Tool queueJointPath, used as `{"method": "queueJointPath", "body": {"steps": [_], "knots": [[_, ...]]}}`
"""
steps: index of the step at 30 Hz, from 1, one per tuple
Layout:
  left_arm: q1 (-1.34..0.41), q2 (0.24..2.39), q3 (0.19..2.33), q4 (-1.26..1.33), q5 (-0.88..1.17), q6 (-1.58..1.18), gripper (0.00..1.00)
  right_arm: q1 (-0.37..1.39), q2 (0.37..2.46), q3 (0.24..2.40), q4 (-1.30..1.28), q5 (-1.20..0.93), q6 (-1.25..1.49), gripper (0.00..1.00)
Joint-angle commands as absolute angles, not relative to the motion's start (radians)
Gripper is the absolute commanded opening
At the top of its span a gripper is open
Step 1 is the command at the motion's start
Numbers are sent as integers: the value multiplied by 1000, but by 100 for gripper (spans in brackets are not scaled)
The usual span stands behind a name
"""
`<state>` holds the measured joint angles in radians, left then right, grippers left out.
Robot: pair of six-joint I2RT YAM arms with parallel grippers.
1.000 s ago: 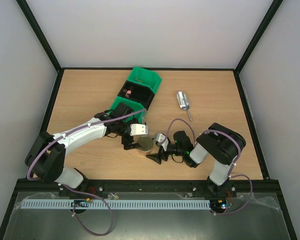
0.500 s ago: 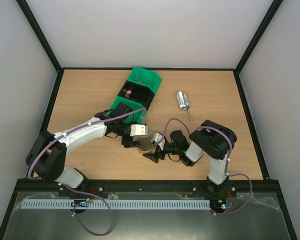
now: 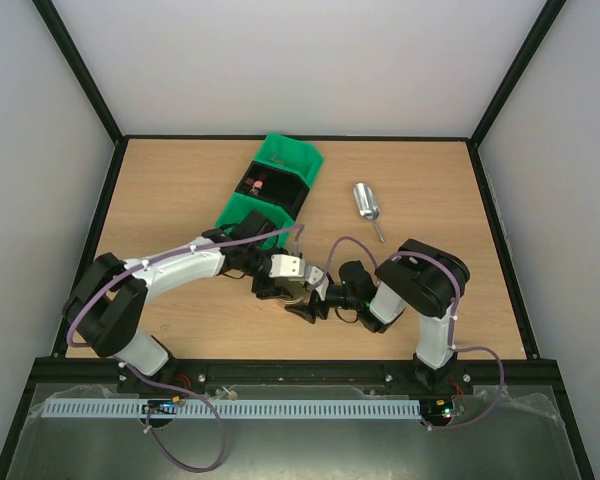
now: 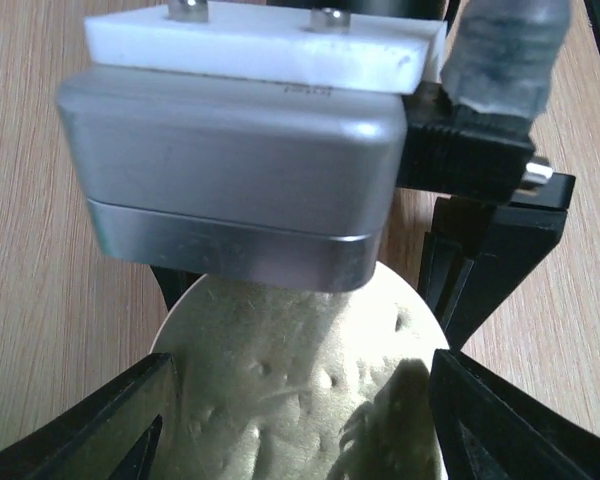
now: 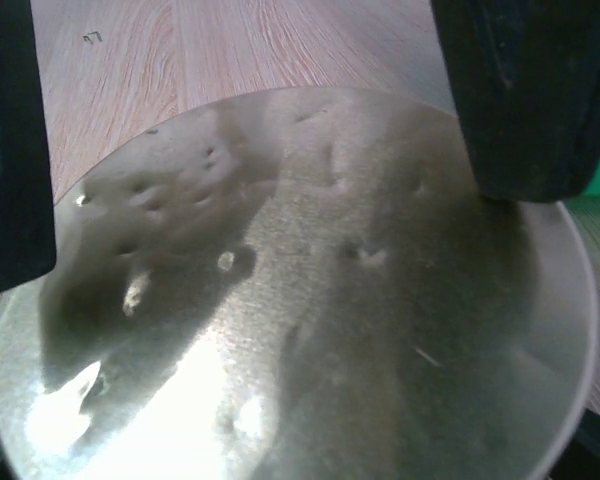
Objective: Pack the candies
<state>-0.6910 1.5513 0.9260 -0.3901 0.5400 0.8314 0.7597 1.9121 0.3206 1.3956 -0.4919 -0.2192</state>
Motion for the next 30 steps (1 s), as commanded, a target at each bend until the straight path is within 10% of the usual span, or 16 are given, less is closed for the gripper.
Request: {"method": "queueJointPath", "body": {"steps": [1, 7, 30], "knots": [[-690, 1550, 890, -421, 478, 828, 75, 764, 1934, 331, 1458, -484, -229, 84], [-662, 1416, 836, -389, 491, 789, 99, 764, 1936, 319, 1479, -479, -220, 80], [-703, 1432, 772, -225, 399, 644, 99, 765, 1929, 298, 1499, -515, -229, 77]]}}
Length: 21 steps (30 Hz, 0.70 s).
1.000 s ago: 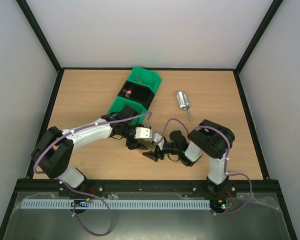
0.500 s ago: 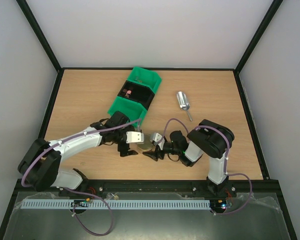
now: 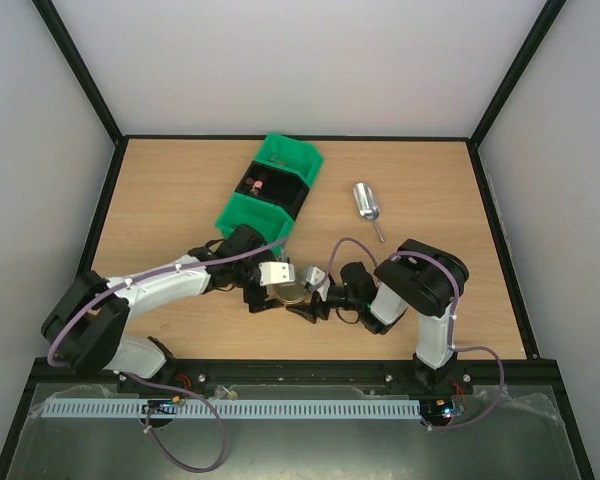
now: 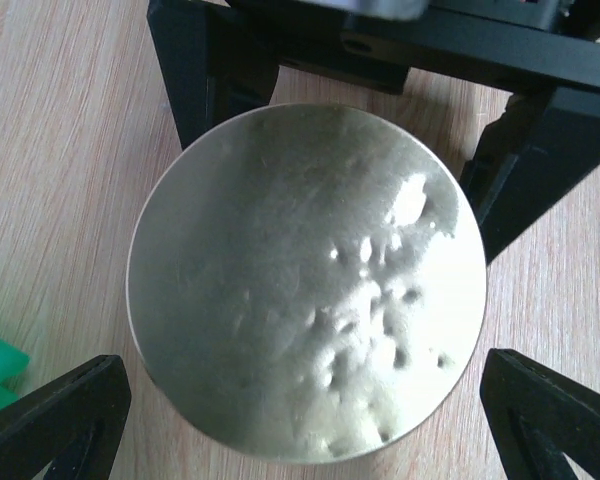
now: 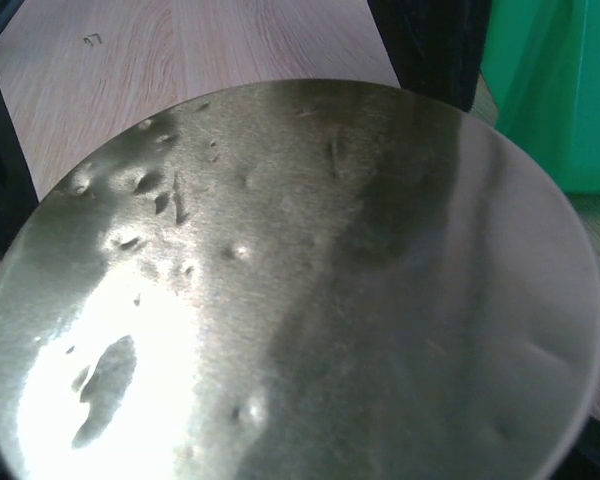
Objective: Pack the candies
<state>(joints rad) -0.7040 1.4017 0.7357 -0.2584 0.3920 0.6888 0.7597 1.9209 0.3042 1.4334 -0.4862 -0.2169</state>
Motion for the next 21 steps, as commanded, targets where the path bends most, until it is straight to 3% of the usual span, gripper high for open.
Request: {"method": "queueJointPath", "body": {"steps": [1, 21], "knots": [[-696, 1439, 780, -234, 408, 640, 99, 765, 1928, 295, 1499, -519, -234, 76], [-557, 1451, 790, -339, 423, 775, 90, 765, 1917, 264, 1511, -519, -231, 68]]}}
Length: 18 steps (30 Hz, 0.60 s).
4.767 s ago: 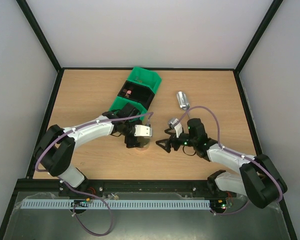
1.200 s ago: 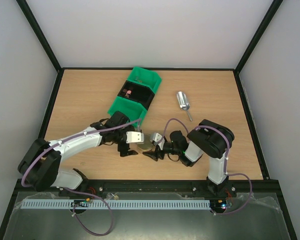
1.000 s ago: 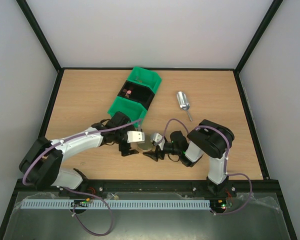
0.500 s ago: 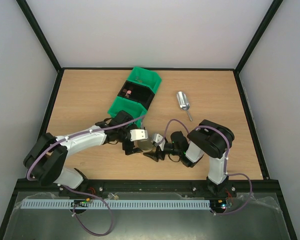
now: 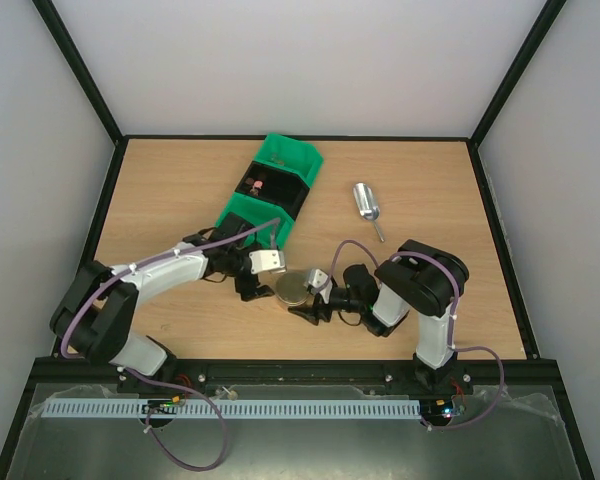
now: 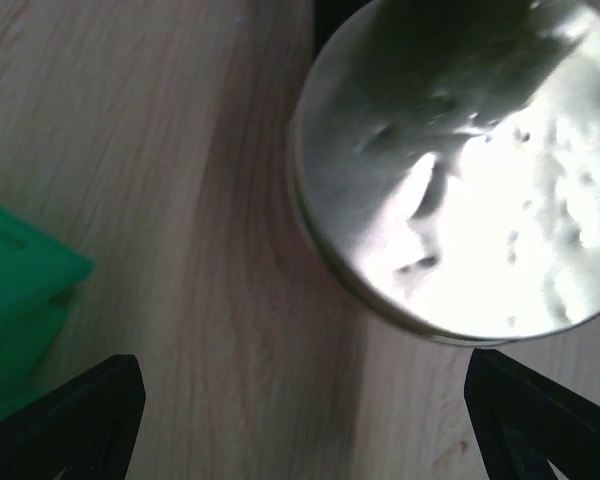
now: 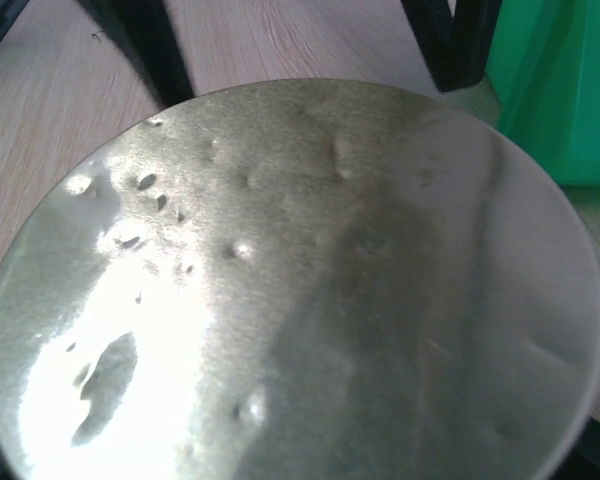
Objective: Pack the candies
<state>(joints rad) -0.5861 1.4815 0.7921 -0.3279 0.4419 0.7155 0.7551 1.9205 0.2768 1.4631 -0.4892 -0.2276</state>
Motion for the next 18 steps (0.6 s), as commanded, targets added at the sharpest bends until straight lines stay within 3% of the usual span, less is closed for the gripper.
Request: {"method": "queueJointPath", "body": {"steps": [1, 10, 18], "knots": [[-558, 1423, 775, -348, 439, 797, 89, 765, 1918, 268, 1512, -505, -216, 68], [-708, 1281, 724, -230, 465, 729, 74, 765, 1932, 271, 1513, -427, -151, 67], [-788, 1341, 699, -113, 409, 752, 51, 765, 1936, 279, 1505, -396, -134, 63]]}}
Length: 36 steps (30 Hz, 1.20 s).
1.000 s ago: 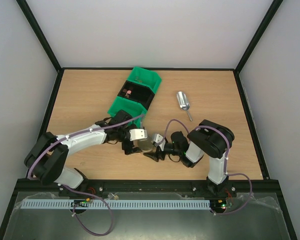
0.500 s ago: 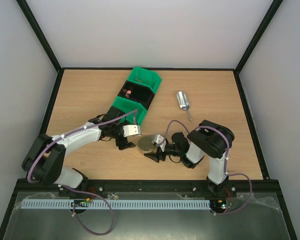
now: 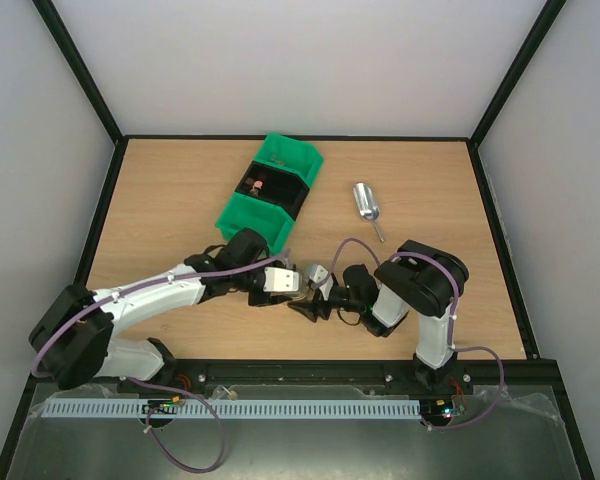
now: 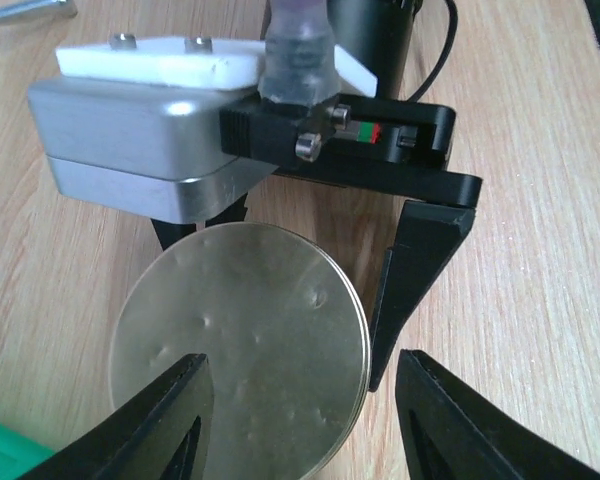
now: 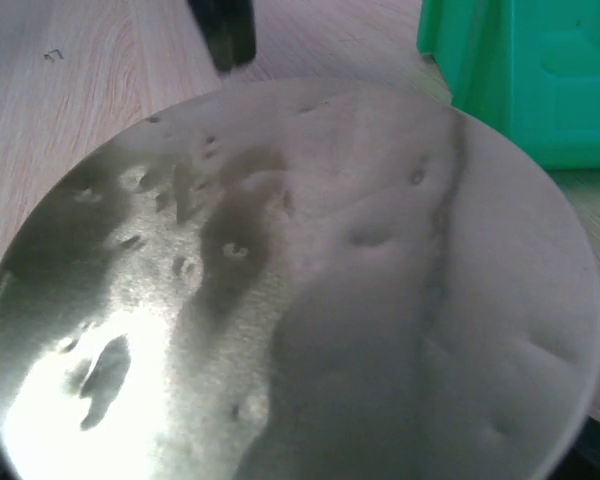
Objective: Pack the candies
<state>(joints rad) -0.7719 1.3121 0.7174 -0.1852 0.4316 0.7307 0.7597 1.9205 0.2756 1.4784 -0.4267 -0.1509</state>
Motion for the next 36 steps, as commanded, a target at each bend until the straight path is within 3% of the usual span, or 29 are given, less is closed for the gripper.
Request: {"method": "queueJointPath", "body": {"steps": [1, 17, 36], "knots": [[-797, 1349, 699, -111, 406, 762, 49, 765, 1937, 279, 1505, -393, -131, 62], [-831, 1415, 674, -74, 298, 807, 25, 765, 1927, 255, 1509, -425, -159, 55], [-657, 1271, 604, -197, 306, 932, 20, 765, 1941, 248, 1524, -464, -171, 48]]}}
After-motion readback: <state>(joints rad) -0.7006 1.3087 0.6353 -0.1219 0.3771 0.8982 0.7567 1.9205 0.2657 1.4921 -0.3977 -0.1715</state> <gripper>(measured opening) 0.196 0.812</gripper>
